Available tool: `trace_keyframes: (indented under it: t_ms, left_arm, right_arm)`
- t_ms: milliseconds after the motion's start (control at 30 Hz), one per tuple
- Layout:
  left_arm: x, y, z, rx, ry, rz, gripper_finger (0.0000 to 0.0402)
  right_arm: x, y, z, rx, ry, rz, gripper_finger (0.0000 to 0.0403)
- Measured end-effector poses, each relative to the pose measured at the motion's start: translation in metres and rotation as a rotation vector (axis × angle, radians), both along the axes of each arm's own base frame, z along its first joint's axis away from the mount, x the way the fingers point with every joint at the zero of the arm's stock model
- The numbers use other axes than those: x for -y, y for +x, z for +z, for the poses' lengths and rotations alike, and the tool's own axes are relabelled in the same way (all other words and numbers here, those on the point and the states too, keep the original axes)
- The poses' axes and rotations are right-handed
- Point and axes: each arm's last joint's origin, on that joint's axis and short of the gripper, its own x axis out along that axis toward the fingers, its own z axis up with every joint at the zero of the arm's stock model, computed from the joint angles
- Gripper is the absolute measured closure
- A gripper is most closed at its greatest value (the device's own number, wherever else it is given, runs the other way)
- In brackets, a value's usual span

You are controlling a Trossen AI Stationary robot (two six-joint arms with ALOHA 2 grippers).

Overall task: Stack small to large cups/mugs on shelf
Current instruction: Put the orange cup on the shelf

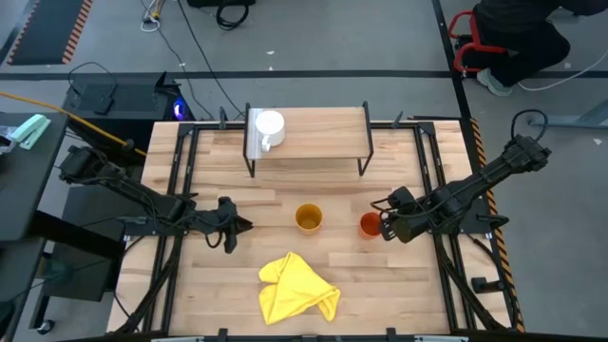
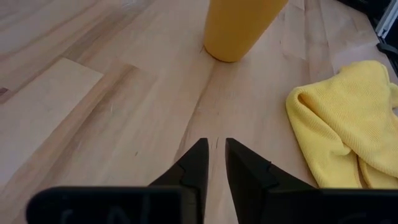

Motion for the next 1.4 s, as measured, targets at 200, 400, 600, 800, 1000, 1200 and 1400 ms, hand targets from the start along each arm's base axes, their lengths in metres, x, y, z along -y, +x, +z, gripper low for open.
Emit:
trace_keyframes:
  t_ms: [200,400,600,800,1000,1200,1400]
  left_arm:
    - [0.0,0.0,0.0,0.0,0.0,0.0,0.0336]
    - [0.0,0.0,0.0,0.001,0.001,0.003,0.0339]
    - [0.0,0.0,0.0,0.001,-0.001,0.004,0.0335]
    - [0.0,0.0,0.0,0.001,0.0,0.004,0.0341]
    - [0.0,0.0,0.0,0.0,0.0,0.004,0.0337]
    - [0.0,0.0,0.0,-0.001,0.001,0.004,0.0337]
    - [0.0,0.0,0.0,-0.002,0.001,0.004,0.0343]
  right_arm:
    - [0.002,0.003,-0.006,0.001,0.0,-0.014,0.0318]
    - [0.007,0.014,-0.01,0.005,-0.012,-0.013,0.0298]
    - [0.015,0.023,-0.016,-0.042,-0.027,-0.011,0.0294]
    - [0.021,0.026,-0.018,-0.067,-0.025,-0.013,0.0294]
    - [0.021,0.026,-0.018,-0.071,-0.016,-0.014,0.0302]
    - [0.019,0.029,-0.023,-0.106,0.008,-0.006,0.0309]
    - [0.018,0.033,-0.031,-0.152,-0.002,0.013,0.0315]
